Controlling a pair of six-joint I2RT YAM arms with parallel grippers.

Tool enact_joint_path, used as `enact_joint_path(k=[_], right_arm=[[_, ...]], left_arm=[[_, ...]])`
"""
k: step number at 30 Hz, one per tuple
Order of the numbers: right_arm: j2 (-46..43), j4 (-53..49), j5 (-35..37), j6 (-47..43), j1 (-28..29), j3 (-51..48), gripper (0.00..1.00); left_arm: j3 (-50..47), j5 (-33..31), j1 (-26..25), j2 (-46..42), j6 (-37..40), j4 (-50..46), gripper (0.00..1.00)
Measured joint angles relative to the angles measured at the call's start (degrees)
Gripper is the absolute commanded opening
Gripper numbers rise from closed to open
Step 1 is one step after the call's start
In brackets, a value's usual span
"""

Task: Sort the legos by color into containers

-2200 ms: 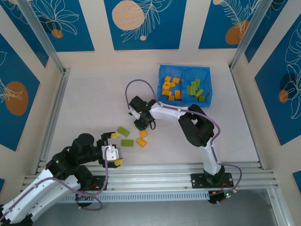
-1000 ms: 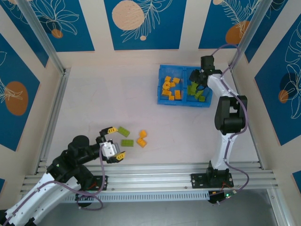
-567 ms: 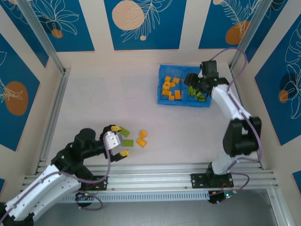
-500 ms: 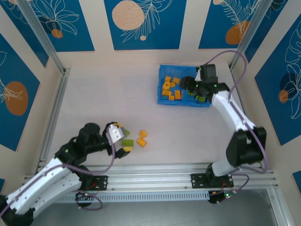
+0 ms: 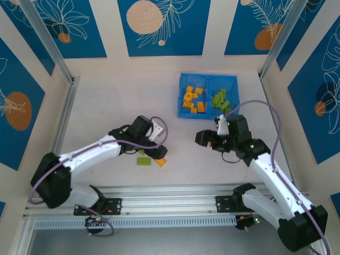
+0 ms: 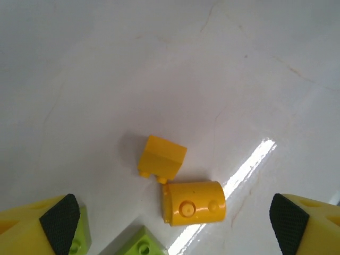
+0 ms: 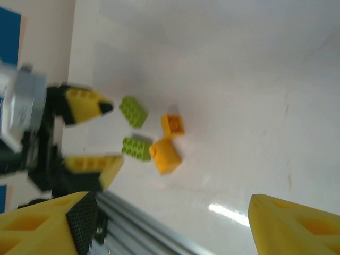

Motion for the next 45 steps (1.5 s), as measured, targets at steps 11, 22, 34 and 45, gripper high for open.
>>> enact_joint_path(k=[11,22,34,45], right_arm=[[-4.48,-1.97,-0.74,3.96,3.76,-4.26,0.79],[-2.05,-2.1,-0.76,3.91,4.83,-3.67,0.8],[0.59,-2.58,-0.37,3.8,8.48,-0.39,0.8],[-4.09,-3.63,7.61,5.7,8.57,1.36,0.8]], left_arm=[[9.49,-3.61,-1.4,17.51,6.1,-2.82,0.75],[10.95,-4.07,-1.57,23.52,8.76,-3.96,0.41],[10.6,-0.61,-1.95,18.34,6.16,-1.03,0.25],[40.92,-2.47,-4.07,26.62,4.33,2.29,0.2]])
